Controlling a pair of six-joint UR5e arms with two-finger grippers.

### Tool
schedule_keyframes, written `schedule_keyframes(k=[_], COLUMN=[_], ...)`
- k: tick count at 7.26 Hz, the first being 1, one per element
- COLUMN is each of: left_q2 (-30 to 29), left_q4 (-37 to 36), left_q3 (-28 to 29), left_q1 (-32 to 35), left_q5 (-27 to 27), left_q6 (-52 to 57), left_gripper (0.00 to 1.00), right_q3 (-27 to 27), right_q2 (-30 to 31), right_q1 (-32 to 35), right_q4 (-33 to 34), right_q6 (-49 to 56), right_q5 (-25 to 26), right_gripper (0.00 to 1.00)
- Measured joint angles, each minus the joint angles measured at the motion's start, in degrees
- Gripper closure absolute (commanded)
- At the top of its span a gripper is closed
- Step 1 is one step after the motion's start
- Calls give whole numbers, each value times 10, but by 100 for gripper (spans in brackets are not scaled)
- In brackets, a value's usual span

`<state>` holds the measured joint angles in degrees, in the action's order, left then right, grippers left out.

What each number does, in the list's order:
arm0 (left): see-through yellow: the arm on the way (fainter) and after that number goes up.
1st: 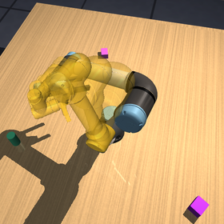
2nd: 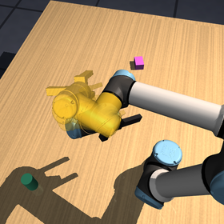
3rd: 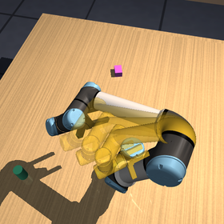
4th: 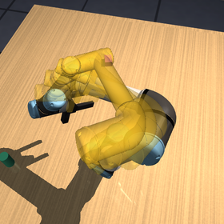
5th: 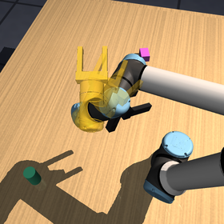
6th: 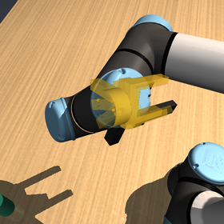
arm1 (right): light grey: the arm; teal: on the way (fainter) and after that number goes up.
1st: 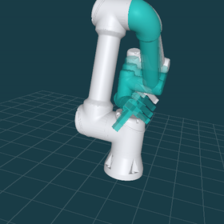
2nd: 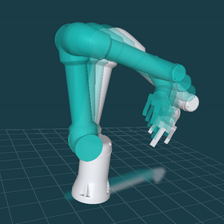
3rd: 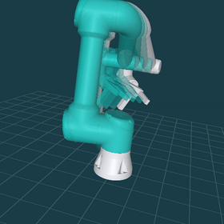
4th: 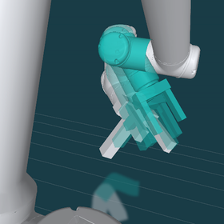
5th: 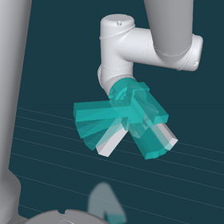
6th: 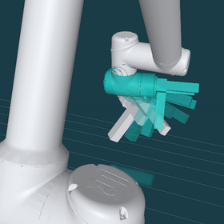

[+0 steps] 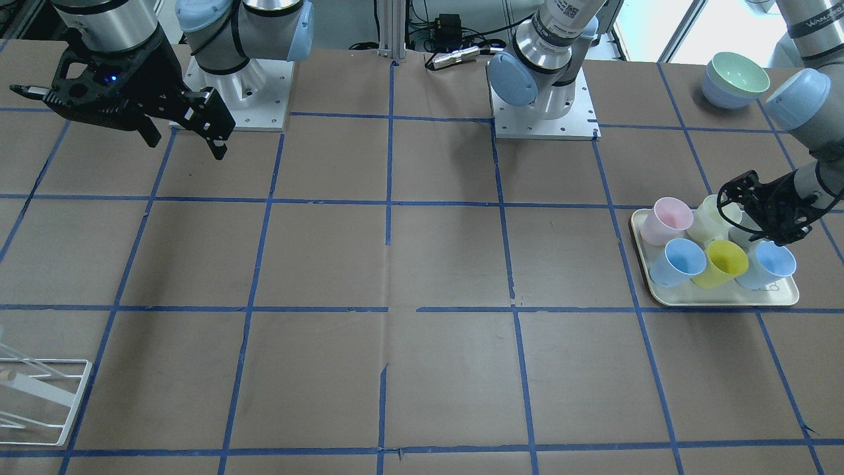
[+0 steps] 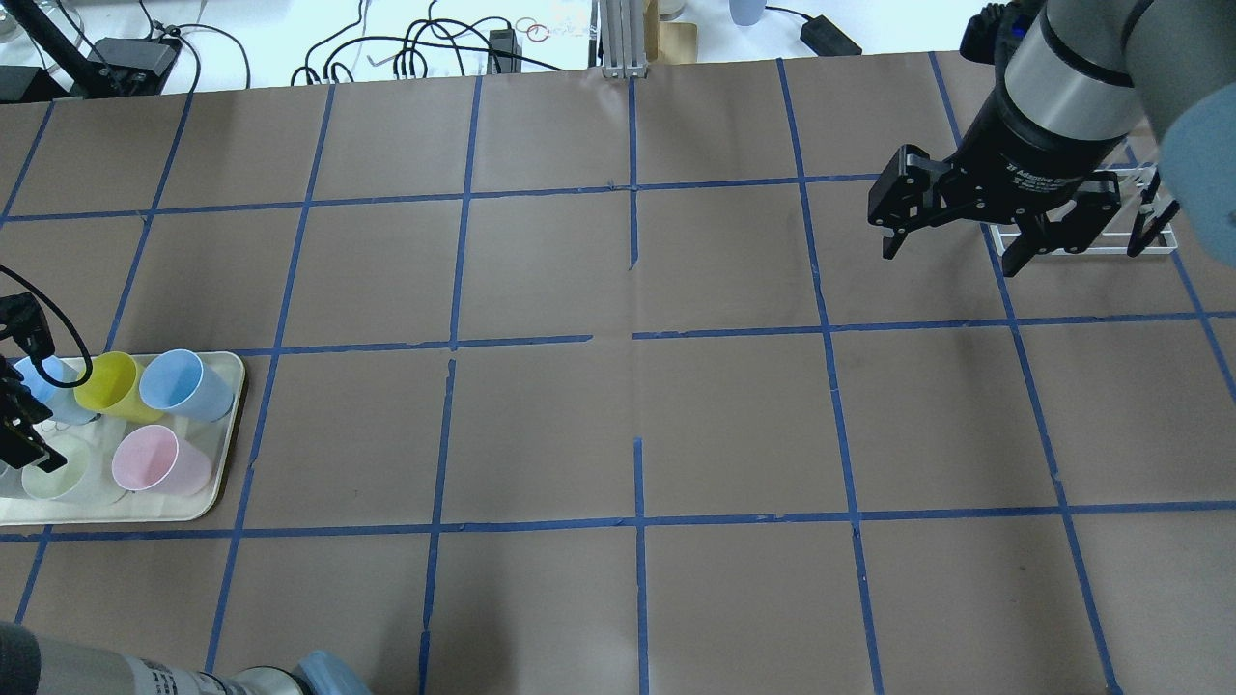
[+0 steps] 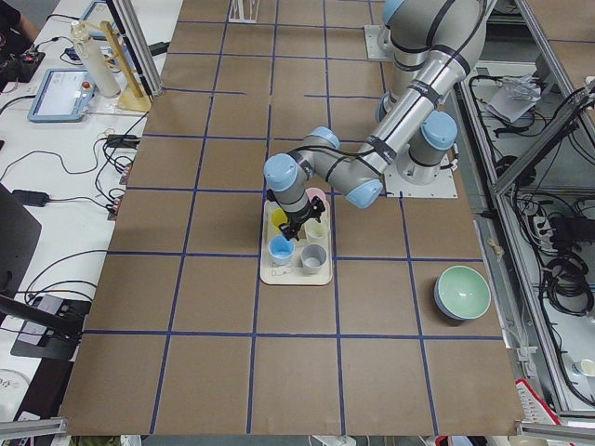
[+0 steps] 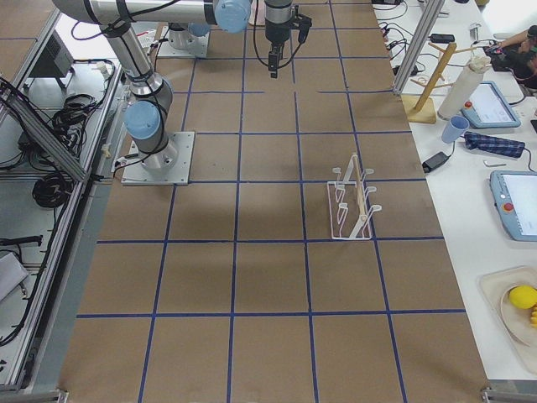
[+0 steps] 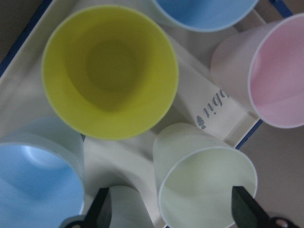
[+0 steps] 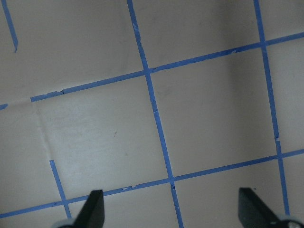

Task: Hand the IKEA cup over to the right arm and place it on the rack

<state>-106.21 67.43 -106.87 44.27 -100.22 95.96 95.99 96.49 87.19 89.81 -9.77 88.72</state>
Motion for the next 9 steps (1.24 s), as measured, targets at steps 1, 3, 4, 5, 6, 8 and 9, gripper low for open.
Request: schedule_keyframes(k=[1,3,4,5,6,8,9], left_q2=[-3,-8,-12,-15,-19,-25,-26], left_q4=[0,-5,-8,-12,-17,-20,-20], left_q3=[0,-1,-2,-2,-3,-3,-3], left_q1=[0,-1,-1,-1,-1,-1,-2], left_q5=[0,-1,-1,-1,-1,-1,-1], left_q6=[0,-1,-2,-1,-1,0,0], left_gripper=[22,22,22,22,23,24,30], right_q3=[1,4,3,4,4,6,6], right_q2=[6,11,14,17,19,18,17], right_q1=[0,0,0,0,0,0,0], right_q4=[-7,-10,-11,-12,-12,-13,-13], right_q6=[2,5,5,5,5,6,6], right_q5=[-1,-2,-1,-1,0,0,1], right_gripper=[0,0,0,0,0,0,0])
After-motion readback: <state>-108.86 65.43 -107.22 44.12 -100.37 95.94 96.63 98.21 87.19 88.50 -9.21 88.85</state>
